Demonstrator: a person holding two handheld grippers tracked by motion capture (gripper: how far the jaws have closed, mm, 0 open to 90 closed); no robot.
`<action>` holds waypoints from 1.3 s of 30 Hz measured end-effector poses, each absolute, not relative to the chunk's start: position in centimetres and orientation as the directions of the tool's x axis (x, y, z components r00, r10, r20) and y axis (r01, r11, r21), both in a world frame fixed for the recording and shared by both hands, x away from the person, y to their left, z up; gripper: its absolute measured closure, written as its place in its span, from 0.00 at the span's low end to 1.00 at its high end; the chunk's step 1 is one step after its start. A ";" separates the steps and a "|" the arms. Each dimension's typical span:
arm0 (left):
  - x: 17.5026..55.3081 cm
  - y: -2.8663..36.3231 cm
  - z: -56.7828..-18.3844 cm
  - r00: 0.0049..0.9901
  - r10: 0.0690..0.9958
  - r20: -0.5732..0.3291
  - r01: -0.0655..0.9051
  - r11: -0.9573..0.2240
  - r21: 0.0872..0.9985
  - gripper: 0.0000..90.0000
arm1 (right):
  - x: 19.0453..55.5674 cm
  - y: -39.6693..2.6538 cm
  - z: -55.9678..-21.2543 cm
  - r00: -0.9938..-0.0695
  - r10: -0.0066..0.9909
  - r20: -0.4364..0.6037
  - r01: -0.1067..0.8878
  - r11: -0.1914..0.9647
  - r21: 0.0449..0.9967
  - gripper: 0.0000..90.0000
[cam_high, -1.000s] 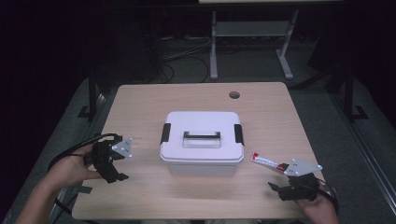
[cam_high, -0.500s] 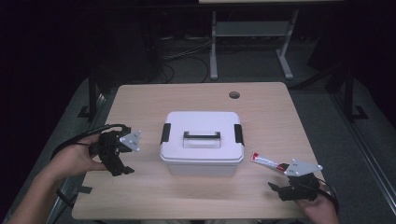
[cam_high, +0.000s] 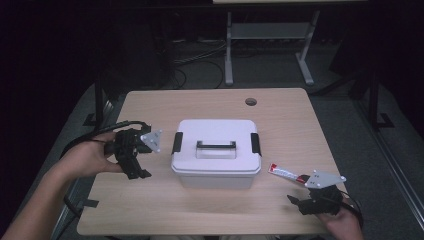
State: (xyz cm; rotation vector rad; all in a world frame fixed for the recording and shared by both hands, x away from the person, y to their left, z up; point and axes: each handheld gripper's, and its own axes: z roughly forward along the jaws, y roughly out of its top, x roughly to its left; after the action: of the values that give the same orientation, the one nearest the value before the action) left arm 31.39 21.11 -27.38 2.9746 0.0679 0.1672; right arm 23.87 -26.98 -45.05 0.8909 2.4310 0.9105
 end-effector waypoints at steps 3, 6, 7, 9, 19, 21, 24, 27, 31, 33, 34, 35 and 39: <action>31.6 20.3 -26.8 0.993 0.048 0.108 0.031 -0.988 0.154 0.27 | 23.9 -27.0 -45.0 -0.720 0.679 -0.141 0.422 0.591 0.688 0.21; 31.8 19.3 -26.1 0.994 0.038 0.106 0.021 -0.989 0.149 0.29 | 23.9 -27.0 -45.0 -0.720 0.680 -0.138 0.422 0.588 0.690 0.21; 31.9 19.0 -25.8 0.994 0.031 0.107 0.014 -0.989 0.150 0.29 | 23.9 -27.0 -45.0 -0.721 0.679 -0.138 0.422 0.588 0.690 0.21; 32.1 18.2 -25.4 0.994 0.020 0.108 0.004 -0.989 0.146 0.29 | 23.9 -27.0 -44.9 -0.722 0.677 -0.144 0.420 0.594 0.686 0.21; 32.9 14.7 -24.4 0.993 -0.012 0.116 -0.027 -0.991 0.128 0.29 | 23.9 -27.0 -44.8 -0.720 0.681 -0.137 0.425 0.588 0.688 0.20; 33.1 14.1 -24.3 0.993 -0.021 0.117 -0.035 -0.992 0.122 0.29 | 23.9 -27.1 -44.8 -0.723 0.675 -0.143 0.419 0.594 0.687 0.20; 33.3 13.1 -24.2 0.993 -0.029 0.115 -0.043 -0.991 0.125 0.31 | 23.9 -27.0 -44.7 -0.721 0.679 -0.137 0.423 0.588 0.689 0.20; 33.5 12.1 -24.2 0.992 -0.036 0.119 -0.051 -0.991 0.126 0.33 | 23.8 -27.0 -44.7 -0.722 0.678 -0.138 0.421 0.590 0.689 0.20; 33.8 10.8 -24.2 0.992 -0.049 0.116 -0.063 -0.991 0.120 0.33 | 23.8 -27.0 -44.6 -0.724 0.675 -0.143 0.418 0.594 0.687 0.20; 33.9 10.3 -24.3 0.992 -0.054 0.113 -0.067 -0.991 0.115 0.34 | 23.8 -27.0 -44.5 -0.724 0.675 -0.142 0.417 0.593 0.689 0.20; 34.0 10.1 -24.3 0.992 -0.056 0.111 -0.068 -0.991 0.112 0.34 | 23.8 -27.0 -44.5 -0.724 0.675 -0.142 0.417 0.592 0.689 0.20; 34.0 10.1 -24.3 0.992 -0.056 0.111 -0.068 -0.991 0.112 0.34 | 23.8 -27.0 -44.5 -0.725 0.674 -0.142 0.416 0.593 0.690 0.20; 34.3 9.1 -24.5 0.993 -0.058 0.101 -0.070 -0.991 0.113 0.34 | 23.8 -27.0 -44.5 -0.726 0.672 -0.143 0.414 0.594 0.690 0.20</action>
State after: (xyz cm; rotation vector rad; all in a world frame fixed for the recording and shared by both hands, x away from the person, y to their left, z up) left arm 34.32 9.07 -24.49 3.0199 -0.0974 0.1477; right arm 23.82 -27.03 -44.49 0.8731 2.4346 0.9089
